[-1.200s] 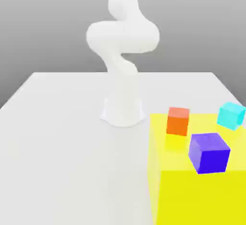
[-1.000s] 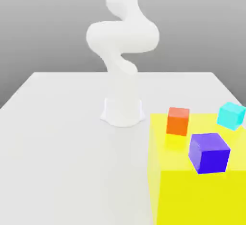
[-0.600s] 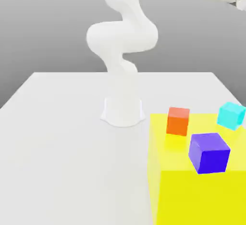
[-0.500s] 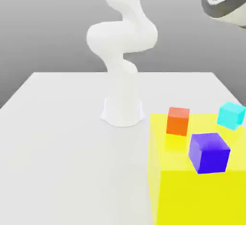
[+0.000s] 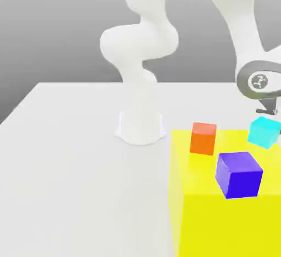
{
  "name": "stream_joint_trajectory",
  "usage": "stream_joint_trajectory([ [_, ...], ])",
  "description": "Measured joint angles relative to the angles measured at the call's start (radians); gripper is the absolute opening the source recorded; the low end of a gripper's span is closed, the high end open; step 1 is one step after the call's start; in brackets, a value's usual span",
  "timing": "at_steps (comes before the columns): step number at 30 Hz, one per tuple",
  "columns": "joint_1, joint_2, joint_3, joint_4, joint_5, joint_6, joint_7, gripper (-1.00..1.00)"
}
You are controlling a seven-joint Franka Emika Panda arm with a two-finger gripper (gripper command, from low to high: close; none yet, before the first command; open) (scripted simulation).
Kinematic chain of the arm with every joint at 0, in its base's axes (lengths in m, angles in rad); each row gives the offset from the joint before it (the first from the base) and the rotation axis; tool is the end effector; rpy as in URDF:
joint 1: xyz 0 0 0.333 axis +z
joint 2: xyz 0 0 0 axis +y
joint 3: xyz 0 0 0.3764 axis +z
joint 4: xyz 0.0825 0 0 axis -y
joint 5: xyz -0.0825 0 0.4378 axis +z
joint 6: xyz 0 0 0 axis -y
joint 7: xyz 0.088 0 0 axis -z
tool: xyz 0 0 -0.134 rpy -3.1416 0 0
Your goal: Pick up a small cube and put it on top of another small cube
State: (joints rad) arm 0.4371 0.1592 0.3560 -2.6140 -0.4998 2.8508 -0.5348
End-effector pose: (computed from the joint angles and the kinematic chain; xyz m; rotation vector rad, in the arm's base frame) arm 0.3100 0.3547 0.1901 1.8976 2.3767 0.1686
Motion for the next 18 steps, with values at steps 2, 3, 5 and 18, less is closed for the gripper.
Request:
stream_joint_trajectory([
  [2, -0.02, -0.049, 0.025, -0.077, 0.077, 0.013, -0.083, 0.0],
  [3, -0.025, -0.074, 0.037, -0.116, 0.129, 0.02, -0.133, 0.0],
  [5, -0.016, -0.126, 0.052, -0.195, 0.263, 0.033, -0.252, 0.0],
  [18, 0.225, 0.02, -0.233, -0.283, 0.204, 0.227, -0.258, 0.0],
])
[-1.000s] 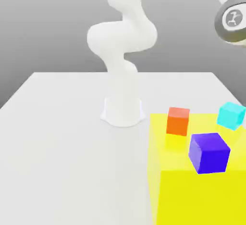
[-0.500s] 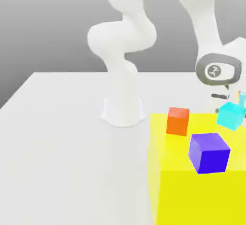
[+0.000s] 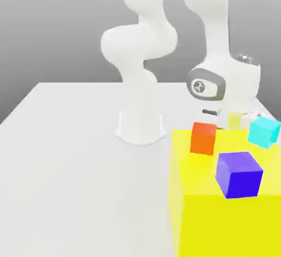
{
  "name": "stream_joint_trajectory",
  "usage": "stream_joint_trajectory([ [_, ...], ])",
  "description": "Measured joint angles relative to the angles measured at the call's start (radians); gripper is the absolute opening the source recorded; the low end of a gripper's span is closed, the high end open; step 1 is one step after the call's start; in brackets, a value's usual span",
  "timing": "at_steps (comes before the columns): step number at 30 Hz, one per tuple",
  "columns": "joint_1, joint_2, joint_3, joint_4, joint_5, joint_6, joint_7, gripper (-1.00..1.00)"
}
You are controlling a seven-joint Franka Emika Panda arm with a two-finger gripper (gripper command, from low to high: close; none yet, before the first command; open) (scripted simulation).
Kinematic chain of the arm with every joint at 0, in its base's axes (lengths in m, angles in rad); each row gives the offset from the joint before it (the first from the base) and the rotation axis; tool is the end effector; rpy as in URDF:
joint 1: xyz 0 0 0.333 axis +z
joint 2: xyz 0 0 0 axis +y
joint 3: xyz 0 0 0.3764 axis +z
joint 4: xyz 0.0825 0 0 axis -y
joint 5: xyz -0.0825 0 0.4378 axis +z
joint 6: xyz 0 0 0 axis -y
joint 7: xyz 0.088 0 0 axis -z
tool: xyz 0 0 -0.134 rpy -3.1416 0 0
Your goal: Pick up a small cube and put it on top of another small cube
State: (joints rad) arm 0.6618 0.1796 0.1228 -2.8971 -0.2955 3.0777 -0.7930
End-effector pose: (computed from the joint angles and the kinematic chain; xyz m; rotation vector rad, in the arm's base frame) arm 0.2245 0.2623 0.1240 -1.8635 -2.5262 -0.0087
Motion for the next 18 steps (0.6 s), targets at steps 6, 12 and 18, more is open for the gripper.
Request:
stream_joint_trajectory([
  [6, 0.111, 0.069, -0.11, 0.009, -0.015, 0.058, 0.021, -1.0],
  [12, 0.07, 0.032, -0.066, 0.004, 0.006, 0.027, 0.0, -1.0],
  [18, -0.027, -0.12, 0.089, -0.027, 0.222, -0.093, -0.161, -1.0],
])
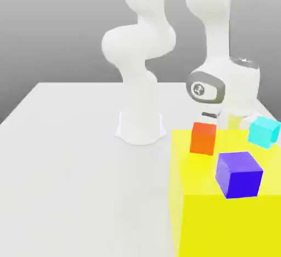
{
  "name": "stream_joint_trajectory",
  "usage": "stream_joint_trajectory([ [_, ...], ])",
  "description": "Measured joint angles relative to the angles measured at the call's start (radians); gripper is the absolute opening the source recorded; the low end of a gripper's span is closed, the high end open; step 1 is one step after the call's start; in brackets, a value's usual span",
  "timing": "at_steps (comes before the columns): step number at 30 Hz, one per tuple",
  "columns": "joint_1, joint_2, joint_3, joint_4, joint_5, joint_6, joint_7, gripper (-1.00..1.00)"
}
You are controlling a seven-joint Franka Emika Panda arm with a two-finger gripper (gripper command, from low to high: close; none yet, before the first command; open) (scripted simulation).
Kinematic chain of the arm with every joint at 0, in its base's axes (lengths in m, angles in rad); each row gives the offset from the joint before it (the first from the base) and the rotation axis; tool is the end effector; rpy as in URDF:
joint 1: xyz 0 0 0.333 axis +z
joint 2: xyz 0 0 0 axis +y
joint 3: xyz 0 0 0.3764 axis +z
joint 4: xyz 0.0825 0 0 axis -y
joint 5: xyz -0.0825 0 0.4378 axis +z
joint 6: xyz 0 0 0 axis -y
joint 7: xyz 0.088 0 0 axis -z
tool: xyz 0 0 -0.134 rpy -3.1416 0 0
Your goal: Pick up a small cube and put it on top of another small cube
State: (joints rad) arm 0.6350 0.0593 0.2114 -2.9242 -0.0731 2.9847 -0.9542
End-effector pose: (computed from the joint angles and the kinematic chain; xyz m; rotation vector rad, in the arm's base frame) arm 0.2223 0.2617 0.1511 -1.8620 -2.5294 -0.0047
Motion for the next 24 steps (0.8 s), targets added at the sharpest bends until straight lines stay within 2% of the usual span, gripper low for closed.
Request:
stream_joint_trajectory([
  [3, 0.028, -0.077, 0.008, -0.018, 0.091, -0.061, -0.059, -1.0],
  [4, 0.033, -0.095, 0.009, -0.018, 0.093, -0.079, -0.065, -1.0],
  [10, 0.033, -0.095, 0.026, 0.164, -0.084, -0.283, 0.0, -1.0],
  [20, 0.002, -0.134, 0.024, 0.524, -0.254, -0.712, 0.103, -1.0],
  [24, -0.078, -0.238, -0.04, 0.568, -0.203, -0.843, 0.186, -1.0],
])
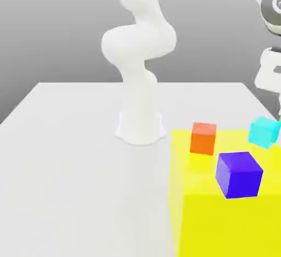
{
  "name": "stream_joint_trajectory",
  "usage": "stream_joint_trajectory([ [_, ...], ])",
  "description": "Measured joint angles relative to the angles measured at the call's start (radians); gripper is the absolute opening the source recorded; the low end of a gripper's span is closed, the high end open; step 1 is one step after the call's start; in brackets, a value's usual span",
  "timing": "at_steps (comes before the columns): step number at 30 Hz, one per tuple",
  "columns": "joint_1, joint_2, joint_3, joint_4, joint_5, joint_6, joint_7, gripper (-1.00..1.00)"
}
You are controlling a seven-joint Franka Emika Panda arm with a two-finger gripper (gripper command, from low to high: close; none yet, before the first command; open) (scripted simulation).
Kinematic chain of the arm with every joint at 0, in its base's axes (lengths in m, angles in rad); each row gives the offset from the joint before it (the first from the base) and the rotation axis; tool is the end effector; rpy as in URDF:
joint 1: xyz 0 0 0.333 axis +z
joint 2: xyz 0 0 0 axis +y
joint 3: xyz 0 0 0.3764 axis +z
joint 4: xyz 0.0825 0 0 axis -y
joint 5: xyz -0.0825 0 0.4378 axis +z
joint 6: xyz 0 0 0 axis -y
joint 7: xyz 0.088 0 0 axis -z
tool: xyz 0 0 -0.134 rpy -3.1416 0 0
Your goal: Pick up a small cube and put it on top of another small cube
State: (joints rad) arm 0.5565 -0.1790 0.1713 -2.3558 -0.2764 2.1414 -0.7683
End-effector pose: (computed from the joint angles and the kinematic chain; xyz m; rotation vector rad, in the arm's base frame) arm 0.3890 0.3237 0.4007 1.9582 2.1145 -0.0661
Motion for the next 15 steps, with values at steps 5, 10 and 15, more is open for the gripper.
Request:
stream_joint_trajectory([
  [5, -0.112, -0.159, -0.131, -0.035, 0.132, -0.099, 0.112, -1.0],
  [10, -0.173, -0.209, -0.226, -0.156, 0.246, -0.02, 0.165, -1.0],
  [15, -0.175, -0.181, -0.231, -0.202, 0.25, 0.054, 0.166, 1.0],
])
